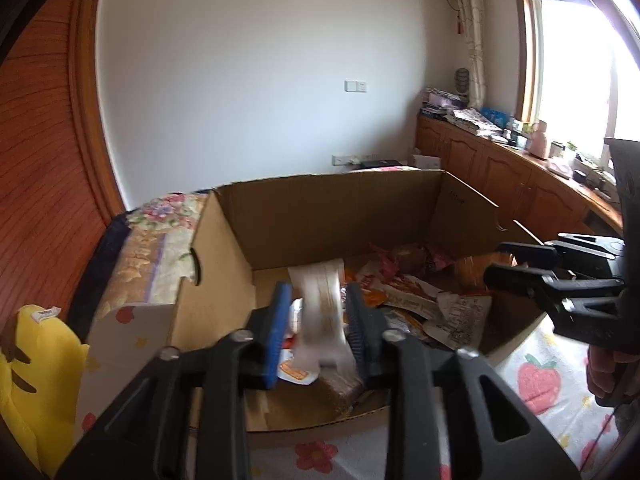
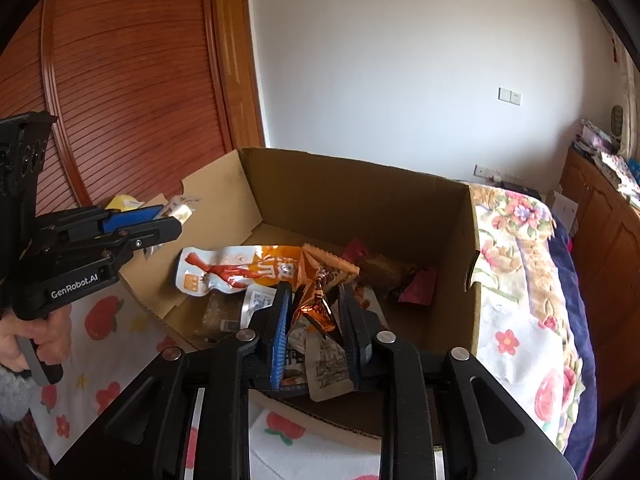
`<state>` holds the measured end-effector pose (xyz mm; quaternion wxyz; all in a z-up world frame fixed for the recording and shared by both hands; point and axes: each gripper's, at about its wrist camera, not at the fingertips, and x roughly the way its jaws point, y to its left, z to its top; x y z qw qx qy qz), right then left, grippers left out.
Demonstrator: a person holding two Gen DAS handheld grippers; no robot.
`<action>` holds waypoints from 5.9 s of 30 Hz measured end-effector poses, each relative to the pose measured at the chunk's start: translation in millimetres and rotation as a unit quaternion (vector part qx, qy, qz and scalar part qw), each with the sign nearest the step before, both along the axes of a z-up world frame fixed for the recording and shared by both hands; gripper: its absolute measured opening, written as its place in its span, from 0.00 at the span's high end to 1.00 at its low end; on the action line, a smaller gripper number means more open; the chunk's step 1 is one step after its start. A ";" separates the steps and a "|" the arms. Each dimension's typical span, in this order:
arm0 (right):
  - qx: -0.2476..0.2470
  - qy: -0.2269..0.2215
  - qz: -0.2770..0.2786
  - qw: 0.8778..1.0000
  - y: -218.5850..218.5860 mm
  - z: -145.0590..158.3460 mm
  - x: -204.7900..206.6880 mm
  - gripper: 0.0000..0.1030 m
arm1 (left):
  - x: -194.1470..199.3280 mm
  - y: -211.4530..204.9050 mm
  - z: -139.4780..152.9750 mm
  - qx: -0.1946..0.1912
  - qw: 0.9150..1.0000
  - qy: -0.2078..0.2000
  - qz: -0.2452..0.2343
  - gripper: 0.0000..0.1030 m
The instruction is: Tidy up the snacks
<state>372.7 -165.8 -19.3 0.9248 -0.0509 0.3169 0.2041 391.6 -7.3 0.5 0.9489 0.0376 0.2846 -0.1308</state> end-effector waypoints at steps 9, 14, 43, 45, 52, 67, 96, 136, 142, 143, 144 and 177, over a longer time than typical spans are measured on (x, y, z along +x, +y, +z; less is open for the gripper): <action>0.002 -0.005 0.001 1.000 0.5 7.4 -15.8 0.58 | -27.6 0.7 13.1 0.001 1.000 -0.001 0.003 0.64; 0.002 -0.016 -0.001 1.000 1.2 24.7 -47.2 0.58 | -59.9 -0.6 27.4 0.005 1.000 -0.007 0.002 0.64; 0.022 -0.065 -0.076 0.995 -21.1 58.0 -254.3 0.54 | -266.5 -7.3 56.8 0.017 0.999 -0.048 0.013 0.60; 0.021 -0.071 -0.079 0.994 -22.2 60.5 -261.7 0.53 | -274.1 -7.7 57.2 0.018 0.999 -0.050 0.014 0.60; 0.016 -0.085 -0.089 0.992 -22.3 65.0 -287.9 0.46 | -300.4 -5.0 60.1 0.013 0.998 -0.056 0.028 0.57; 0.012 -0.100 -0.115 0.988 -16.8 50.8 -311.3 0.18 | -329.1 1.6 46.3 0.014 0.994 -0.071 0.079 0.33; 0.017 -0.106 -0.145 0.984 -17.3 40.7 -326.1 0.07 | -368.6 1.4 42.6 0.017 0.987 -0.109 0.118 0.00; 0.009 -0.123 -0.180 0.976 -29.3 34.0 -353.8 0.04 | -381.4 4.4 31.7 0.014 0.986 -0.111 0.127 0.00; 0.008 -0.123 -0.179 0.976 -29.5 33.9 -353.9 0.04 | -380.6 3.8 32.0 0.015 0.986 -0.112 0.126 0.00; 0.009 -0.123 -0.180 0.976 -29.8 34.0 -353.6 0.04 | -380.9 3.9 31.8 0.016 0.985 -0.112 0.127 0.00; 0.009 -0.123 -0.180 0.976 -29.4 33.9 -353.8 0.04 | -381.2 3.9 31.9 0.016 0.985 -0.112 0.127 0.00; 0.007 -0.126 -0.181 0.975 -27.3 34.8 -355.6 0.04 | -385.5 2.3 35.8 0.018 0.984 -0.119 0.128 0.00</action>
